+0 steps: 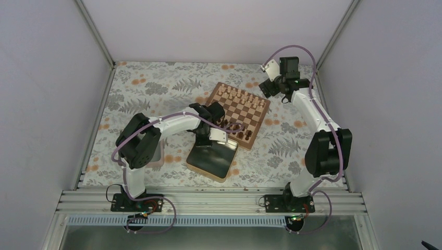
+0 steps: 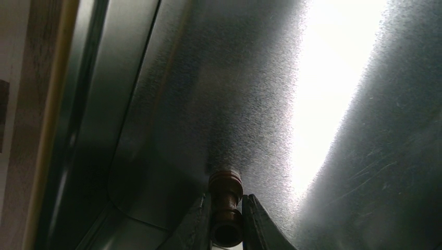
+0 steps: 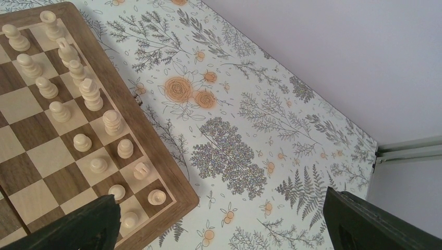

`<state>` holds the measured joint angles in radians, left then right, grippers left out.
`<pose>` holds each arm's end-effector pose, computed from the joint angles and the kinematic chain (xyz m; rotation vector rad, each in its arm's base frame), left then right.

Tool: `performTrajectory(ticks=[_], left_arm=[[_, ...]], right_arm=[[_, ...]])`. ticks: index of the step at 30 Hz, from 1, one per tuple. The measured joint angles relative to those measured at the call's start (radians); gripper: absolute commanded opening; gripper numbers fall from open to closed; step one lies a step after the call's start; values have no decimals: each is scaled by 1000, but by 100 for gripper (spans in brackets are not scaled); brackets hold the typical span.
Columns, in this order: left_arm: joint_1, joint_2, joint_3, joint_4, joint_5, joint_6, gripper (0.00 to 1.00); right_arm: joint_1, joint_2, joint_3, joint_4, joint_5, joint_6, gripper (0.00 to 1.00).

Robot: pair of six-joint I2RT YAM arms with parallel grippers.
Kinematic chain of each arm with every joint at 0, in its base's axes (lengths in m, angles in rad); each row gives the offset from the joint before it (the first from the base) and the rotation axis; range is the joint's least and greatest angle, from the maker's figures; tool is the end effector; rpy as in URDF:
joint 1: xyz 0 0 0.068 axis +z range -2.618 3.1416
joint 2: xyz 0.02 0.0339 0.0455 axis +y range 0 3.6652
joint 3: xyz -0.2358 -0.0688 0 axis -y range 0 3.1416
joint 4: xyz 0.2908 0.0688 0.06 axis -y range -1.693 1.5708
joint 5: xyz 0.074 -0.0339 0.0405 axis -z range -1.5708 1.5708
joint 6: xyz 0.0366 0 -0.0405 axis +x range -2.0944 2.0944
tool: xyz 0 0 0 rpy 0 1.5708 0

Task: Set up the chess pieces on the board
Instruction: Pick up the chess piece from the storage box, then place the chess piece on the chessboard.

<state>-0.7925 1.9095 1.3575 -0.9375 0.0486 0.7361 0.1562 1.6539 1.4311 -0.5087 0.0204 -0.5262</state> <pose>0.2700 -0.2764 0.1243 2.1203 2.2073 -0.0779 0.4138 0.0644 0.2689 -0.7635 2.1818 -0.2129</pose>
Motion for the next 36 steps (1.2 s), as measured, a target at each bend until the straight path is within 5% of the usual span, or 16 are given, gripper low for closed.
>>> performTrajectory(ticks=[14,22,36], left_arm=[[-7,-87,182,-120,-13,-8,10],[4,-102,159,-153,-51,-11,8],[173,-80,218,-138,-102,42,9]], right_arm=[[0,-11,-2,0,1,-3,100],[0,-11,-2,0,2,-3,100],[0,-11,-4,0,4,-5,100]])
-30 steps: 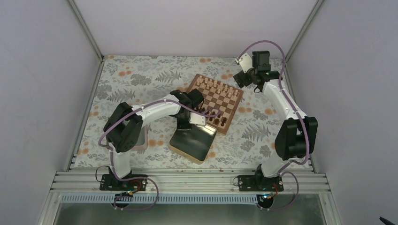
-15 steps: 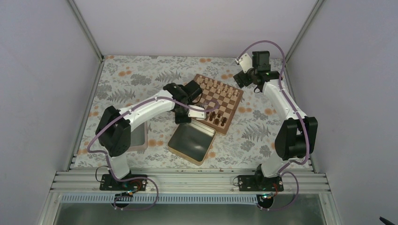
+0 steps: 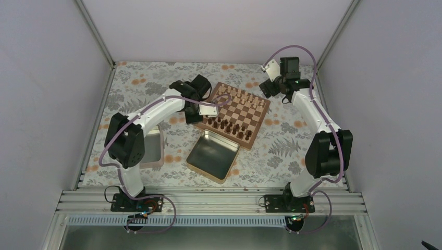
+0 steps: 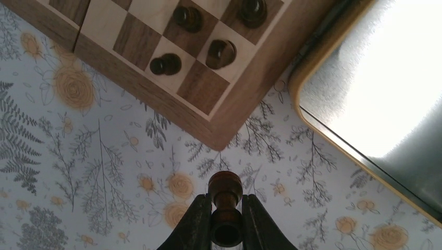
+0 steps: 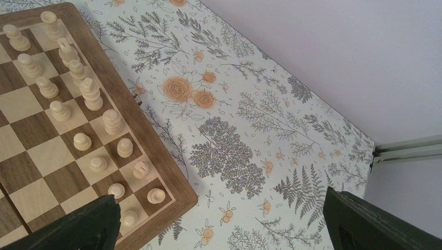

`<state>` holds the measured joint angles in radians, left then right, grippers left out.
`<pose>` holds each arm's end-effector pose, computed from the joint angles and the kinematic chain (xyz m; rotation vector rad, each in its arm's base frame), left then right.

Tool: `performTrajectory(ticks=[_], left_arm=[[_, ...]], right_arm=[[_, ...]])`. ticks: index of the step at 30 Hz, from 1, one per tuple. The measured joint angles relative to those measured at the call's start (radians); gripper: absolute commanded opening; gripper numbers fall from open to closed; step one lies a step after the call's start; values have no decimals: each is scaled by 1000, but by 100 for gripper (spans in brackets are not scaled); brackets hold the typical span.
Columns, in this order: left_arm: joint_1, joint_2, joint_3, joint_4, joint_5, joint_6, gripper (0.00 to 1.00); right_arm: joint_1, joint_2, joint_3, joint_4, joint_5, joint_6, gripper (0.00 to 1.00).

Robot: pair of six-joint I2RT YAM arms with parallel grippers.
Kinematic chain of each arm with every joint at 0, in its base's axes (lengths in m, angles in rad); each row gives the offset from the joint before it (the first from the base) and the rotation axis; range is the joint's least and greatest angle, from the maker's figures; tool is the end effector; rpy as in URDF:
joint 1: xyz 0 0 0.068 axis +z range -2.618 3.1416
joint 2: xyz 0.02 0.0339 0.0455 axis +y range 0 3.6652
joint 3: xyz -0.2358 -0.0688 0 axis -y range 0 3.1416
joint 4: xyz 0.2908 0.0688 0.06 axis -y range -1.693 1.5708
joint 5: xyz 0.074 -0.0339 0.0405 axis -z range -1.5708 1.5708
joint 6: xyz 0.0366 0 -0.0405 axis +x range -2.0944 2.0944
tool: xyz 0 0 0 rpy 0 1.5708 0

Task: Set up the chess pieces on the board
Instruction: Place the chess piece on the chessboard.

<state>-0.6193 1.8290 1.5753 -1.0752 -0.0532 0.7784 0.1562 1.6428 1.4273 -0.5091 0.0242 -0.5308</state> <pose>0.3295 -0.2325 0.2192 1.8603 2.2284 0.1050 0.4117 0.0639 0.2718 -0.7645 2.1747 -0.2207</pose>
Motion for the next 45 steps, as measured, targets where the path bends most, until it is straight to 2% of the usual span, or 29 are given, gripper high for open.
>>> performTrajectory(ticks=[13,45], left_arm=[[14,146,50,72,33,41,9],[21,213,104,94,66,52,10]], right_arm=[[0,0,-3,0,15,-3,100],[0,0,-3,-1,25,-18,100]])
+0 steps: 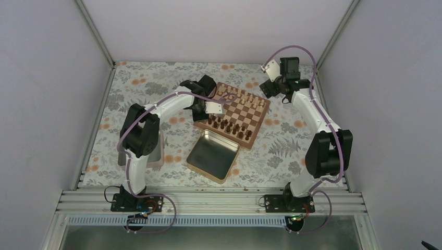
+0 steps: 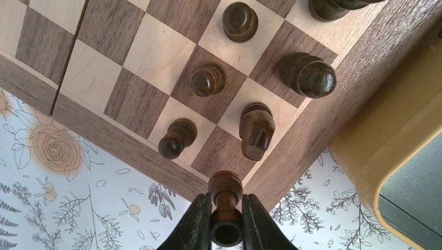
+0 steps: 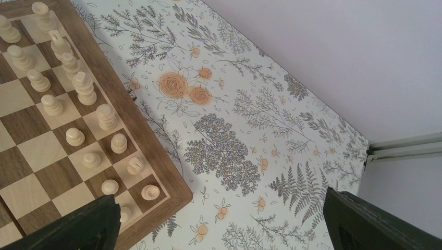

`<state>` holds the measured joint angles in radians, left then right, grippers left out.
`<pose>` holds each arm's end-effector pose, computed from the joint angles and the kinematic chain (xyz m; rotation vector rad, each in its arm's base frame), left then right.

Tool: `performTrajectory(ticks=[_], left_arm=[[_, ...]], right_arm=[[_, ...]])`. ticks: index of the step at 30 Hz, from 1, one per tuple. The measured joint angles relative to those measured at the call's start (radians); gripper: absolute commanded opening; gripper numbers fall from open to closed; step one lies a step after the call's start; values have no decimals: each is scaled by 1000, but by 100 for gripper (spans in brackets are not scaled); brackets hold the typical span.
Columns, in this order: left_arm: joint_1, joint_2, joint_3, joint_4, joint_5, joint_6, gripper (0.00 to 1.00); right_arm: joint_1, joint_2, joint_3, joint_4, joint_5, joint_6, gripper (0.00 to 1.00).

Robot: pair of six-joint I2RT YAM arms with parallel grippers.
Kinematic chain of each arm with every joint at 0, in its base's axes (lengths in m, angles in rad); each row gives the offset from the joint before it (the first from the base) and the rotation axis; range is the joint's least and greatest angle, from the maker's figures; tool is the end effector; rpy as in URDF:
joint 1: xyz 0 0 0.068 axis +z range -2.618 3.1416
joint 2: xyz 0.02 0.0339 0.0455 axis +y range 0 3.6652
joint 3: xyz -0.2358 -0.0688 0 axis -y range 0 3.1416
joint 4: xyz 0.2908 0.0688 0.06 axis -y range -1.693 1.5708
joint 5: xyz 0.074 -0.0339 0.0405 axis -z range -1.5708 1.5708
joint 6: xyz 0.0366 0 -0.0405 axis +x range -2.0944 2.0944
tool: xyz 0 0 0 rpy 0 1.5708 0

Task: Set up the chess pieces on the board
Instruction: Place the chess piece on the chessboard.

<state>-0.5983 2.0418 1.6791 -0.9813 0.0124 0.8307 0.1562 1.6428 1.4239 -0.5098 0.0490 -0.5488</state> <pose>0.3675 -0.2510 0.1688 1.9115 2.2006 0.0205 0.4115 0.0630 0.2705 -0.7744 2.1786 -0.2575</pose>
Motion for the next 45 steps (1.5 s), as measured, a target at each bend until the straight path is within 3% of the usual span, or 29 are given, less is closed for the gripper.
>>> performTrajectory(ticks=[45], left_arm=[[0,51,40,-15,-1,0,17]], right_arm=[[0,0,0,-15,-2,0,100]])
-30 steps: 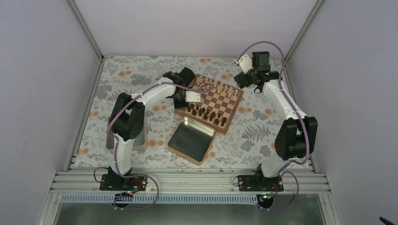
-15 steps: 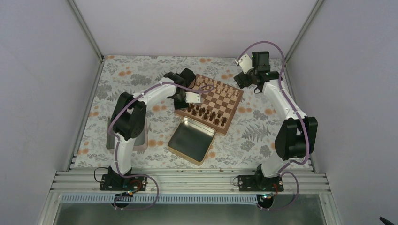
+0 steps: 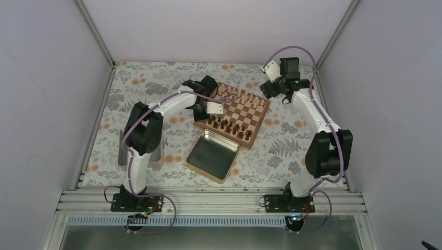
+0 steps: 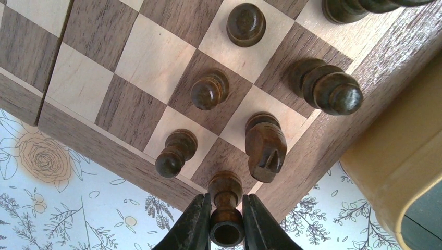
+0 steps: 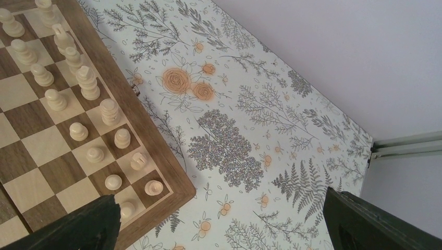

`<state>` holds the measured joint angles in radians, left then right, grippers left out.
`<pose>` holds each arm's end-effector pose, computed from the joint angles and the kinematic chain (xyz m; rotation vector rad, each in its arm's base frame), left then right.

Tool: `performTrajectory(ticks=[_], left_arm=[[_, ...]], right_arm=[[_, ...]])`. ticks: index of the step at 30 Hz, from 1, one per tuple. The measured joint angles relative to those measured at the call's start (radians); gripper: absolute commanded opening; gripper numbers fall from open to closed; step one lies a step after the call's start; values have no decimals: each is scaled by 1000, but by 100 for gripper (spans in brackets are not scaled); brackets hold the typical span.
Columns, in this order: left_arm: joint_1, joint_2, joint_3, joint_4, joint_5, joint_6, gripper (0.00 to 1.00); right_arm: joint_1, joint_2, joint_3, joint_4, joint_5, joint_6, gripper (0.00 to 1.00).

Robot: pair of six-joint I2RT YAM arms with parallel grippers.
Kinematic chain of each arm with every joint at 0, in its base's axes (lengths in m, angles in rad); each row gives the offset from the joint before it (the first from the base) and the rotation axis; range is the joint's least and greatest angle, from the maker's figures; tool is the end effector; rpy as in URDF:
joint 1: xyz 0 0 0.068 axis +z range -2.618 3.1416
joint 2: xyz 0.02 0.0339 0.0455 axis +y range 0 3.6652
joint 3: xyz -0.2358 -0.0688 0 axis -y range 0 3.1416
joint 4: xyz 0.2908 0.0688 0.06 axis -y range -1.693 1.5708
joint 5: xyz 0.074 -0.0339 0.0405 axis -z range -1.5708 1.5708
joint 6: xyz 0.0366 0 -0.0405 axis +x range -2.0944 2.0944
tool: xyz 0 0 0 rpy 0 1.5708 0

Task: Set up the chess pieces on the board
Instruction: Place the chess piece on the chessboard, then reset both arms

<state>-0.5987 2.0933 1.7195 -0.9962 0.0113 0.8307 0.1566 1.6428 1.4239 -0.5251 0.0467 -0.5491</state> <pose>0.3735 -0.2553 0.1591 1.9286 2.2201 0.0178 0.4104 0.0631 0.2692 -0.7818 2.1920 -0.2524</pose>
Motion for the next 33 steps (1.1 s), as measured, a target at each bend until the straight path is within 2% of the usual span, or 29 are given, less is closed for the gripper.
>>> performTrajectory(ticks=[4,18,20,21,23,24,25,26,29,33], left_arm=[[0,0,0,0,-4,0,21],[-5,-3,3,-9,-32,0,22],[-5,-15,3,-18,-49,-1,26],[-5,-30,3,-26,-60,-2,31],[-2,-73,3,-39,-79,-6,56],[1,-106,3,-42,-88,-7,73],[5,-148,3,-43,-93,-12,96],[11,-190,3,-39,-99,-11,100],[67,-343,2,4,-117,-23,100],[229,-520,-41,177,-115,-67,100]], right_arm=[[0,0,0,-5,0,0,100],[0,0,0,-15,-1,-1,100],[0,0,0,-15,-1,-1,100],[0,0,0,-15,-1,-1,100],[0,0,0,-15,-1,-1,100],[0,0,0,-14,0,-1,100],[0,0,0,-14,0,-1,100],[0,0,0,-13,1,0,100],[-1,-6,-1,-1,9,2,100],[-1,-37,-6,27,24,5,100]])
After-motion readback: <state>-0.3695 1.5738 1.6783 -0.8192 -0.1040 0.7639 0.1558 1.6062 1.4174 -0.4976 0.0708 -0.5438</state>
